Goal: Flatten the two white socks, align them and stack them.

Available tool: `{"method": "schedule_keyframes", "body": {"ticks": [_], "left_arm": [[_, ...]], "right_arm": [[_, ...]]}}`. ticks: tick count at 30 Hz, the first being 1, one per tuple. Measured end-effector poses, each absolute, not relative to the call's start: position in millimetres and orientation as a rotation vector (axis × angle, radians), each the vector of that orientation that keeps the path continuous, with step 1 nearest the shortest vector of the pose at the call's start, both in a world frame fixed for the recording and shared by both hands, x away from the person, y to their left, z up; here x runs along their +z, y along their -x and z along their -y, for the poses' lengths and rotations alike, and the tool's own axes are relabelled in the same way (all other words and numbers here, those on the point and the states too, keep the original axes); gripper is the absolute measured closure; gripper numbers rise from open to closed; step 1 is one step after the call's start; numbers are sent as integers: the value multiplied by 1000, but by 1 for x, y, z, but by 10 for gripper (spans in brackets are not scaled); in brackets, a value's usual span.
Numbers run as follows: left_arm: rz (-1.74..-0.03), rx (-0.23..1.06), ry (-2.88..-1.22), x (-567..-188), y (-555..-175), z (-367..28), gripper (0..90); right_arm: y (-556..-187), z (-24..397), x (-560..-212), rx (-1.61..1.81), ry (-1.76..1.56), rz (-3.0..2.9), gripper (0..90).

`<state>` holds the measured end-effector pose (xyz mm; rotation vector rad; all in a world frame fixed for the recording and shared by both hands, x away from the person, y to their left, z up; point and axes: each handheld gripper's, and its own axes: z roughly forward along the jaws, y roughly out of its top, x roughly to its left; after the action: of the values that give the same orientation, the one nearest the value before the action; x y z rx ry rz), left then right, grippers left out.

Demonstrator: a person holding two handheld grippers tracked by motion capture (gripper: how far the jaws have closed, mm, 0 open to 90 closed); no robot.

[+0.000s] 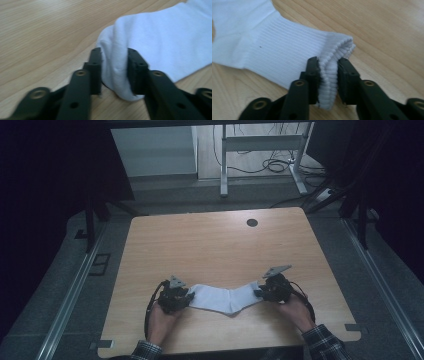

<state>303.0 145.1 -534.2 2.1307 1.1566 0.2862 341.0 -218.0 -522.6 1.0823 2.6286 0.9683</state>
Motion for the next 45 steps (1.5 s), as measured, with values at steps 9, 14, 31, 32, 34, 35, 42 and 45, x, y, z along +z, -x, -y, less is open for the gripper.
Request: {"method": "schedule_keyframes", "body": {"ticks": [9, 14, 31, 32, 34, 35, 42, 45], "left_arm": [[-1148, 267, -2105, -527, -307, -145, 820], [-1133, 290, -2075, -512, -313, -149, 820], [-1118, 364, -2045, -475, -355, -140, 819], [-1121, 369, -2047, -475, -358, -139, 819], [-1125, 382, -2051, -473, -363, -137, 819], [-1128, 388, -2052, -473, -366, -136, 819], [-1152, 404, -2063, -475, -383, -131, 819], [-1175, 405, -2066, -481, -388, -129, 818]], "right_arm": [[-340, 216, -516, 963, -1069, -2639, 793], [-339, 217, -503, 1016, -1023, -2599, 793], [-377, 223, -457, 1050, -1028, -2478, 792], [-380, 223, -457, 1047, -1031, -2476, 792], [-386, 222, -456, 1040, -1038, -2472, 792], [-388, 222, -456, 1036, -1039, -2471, 792], [-405, 219, -458, 1023, -1058, -2459, 790], [-412, 218, -461, 1018, -1075, -2456, 790]]}}
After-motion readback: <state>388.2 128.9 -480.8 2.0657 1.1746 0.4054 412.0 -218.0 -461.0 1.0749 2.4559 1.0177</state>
